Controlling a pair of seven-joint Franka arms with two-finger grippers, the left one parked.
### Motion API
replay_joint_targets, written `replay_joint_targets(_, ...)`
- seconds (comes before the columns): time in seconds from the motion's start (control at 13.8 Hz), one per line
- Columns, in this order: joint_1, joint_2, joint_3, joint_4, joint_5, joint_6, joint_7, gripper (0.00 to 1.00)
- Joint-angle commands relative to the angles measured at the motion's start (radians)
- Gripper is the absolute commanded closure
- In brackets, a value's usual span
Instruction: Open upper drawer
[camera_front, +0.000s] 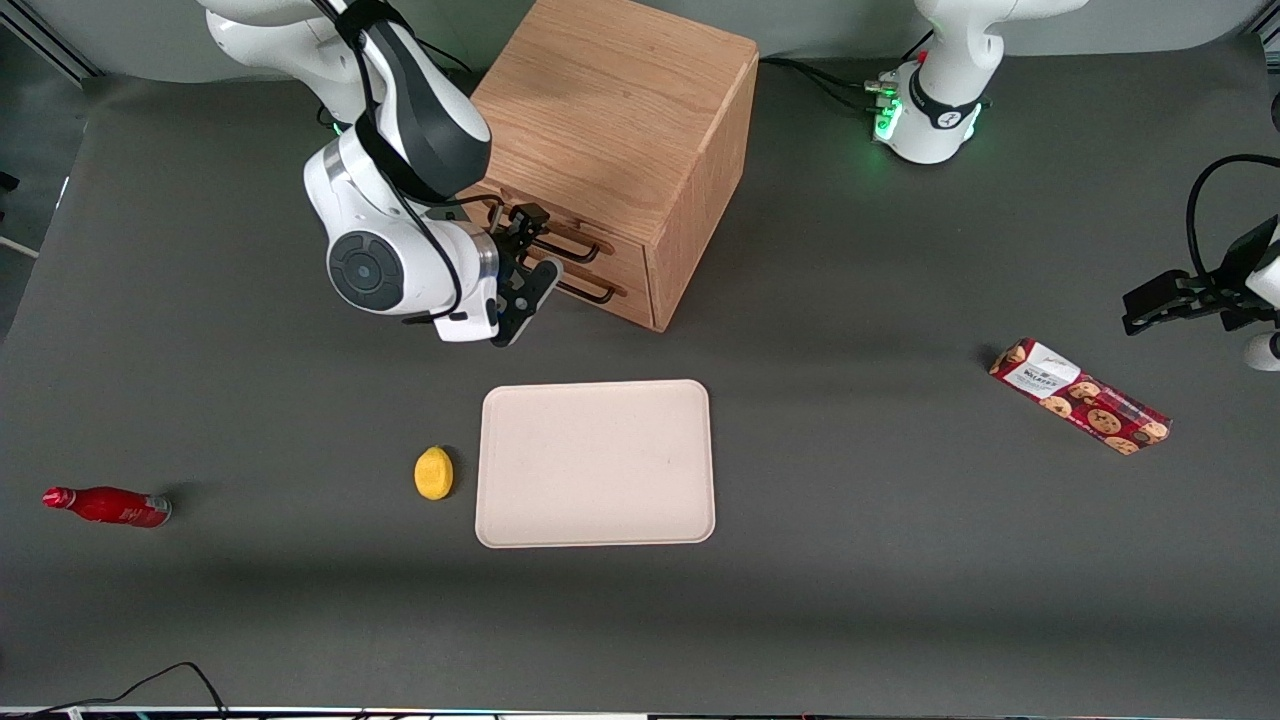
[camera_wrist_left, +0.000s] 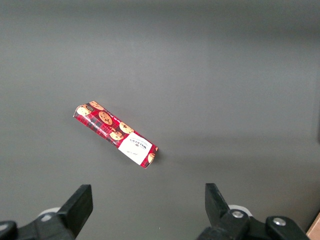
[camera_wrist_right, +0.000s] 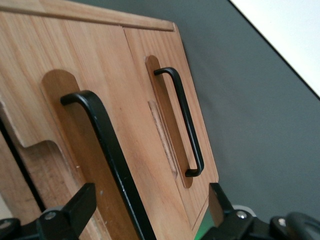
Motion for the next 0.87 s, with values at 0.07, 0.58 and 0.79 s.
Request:
replay_joint_targets(0.07,0.000,-0.010,0.002,-0.030,0.009,0.013,-0.046,0.00)
replay_joint_targets(0.58,-0.004,-0.002,0.014,-0.070,0.009,0.048,-0.075,0.00)
replay_joint_targets(0.79,-0.006,0.010,0.014,-0.070,0.008,0.051,-0.081,0.00)
